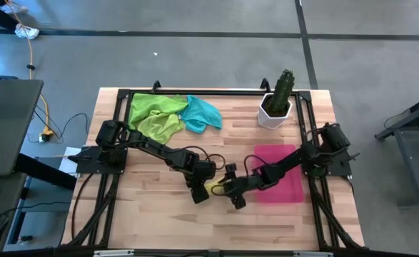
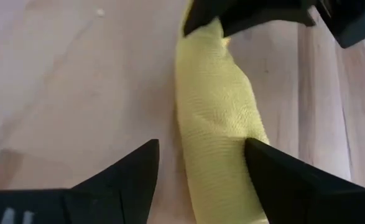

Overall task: Roll microfiber towels into tight, uniform cylinder then place into a basket
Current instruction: Put the yellow microfiber towel into the pink bin

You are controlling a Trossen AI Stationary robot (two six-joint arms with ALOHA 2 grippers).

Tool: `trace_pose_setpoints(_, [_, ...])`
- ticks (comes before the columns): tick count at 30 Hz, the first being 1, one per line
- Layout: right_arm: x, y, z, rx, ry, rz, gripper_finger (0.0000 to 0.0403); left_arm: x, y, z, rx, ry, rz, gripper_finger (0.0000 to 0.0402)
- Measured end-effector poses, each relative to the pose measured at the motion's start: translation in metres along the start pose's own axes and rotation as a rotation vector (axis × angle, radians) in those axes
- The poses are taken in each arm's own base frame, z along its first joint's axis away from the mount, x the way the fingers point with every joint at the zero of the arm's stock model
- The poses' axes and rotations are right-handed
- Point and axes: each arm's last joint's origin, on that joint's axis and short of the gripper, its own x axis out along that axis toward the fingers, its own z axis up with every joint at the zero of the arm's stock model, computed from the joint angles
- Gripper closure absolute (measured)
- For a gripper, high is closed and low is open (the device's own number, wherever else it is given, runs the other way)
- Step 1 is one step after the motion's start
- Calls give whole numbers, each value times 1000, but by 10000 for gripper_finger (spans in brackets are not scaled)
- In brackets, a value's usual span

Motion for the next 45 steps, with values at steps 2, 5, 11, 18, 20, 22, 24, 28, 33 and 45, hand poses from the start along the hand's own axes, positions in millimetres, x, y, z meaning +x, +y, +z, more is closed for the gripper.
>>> trace_pose_setpoints(2, [4, -4, -3, 8, 13, -9, 171, 0, 0, 1, 3, -5, -3, 358])
trace_pose_setpoints(5, [7, -9, -6, 68, 28, -17, 171, 1, -2, 0, 17, -9, -7, 357])
trace_pose_setpoints(11, [14, -18, -13, 236, 65, 20, 188, 0, -2, 0, 35, -1, -18, 357])
trace_pose_setpoints(18, [16, -21, -16, 367, 93, 46, 288, -1, 2, 3, 71, 20, -49, 357])
trace_pose_setpoints(20, [16, -20, -16, 387, 97, 58, 330, -3, 4, 3, 98, 22, -47, 357])
trace_pose_setpoints(22, [16, -20, -17, 396, 106, 75, 372, -8, 8, 5, 120, 24, -37, 357])
trace_pose_setpoints(24, [16, -19, -17, 400, 112, 106, 389, -12, 13, 6, 130, 32, -30, 357])
trace_pose_setpoints(28, [14, -19, -16, 438, 112, 139, 380, -28, 23, 8, 146, 36, 7, 357])
trace_pose_setpoints(33, [5, -27, -10, 451, 95, 126, 396, -52, 32, 10, 148, -5, 110, 357])
trace_pose_setpoints(45, [-21, -55, -2, 480, 105, 96, 398, -76, 26, 9, 176, -72, 87, 357])
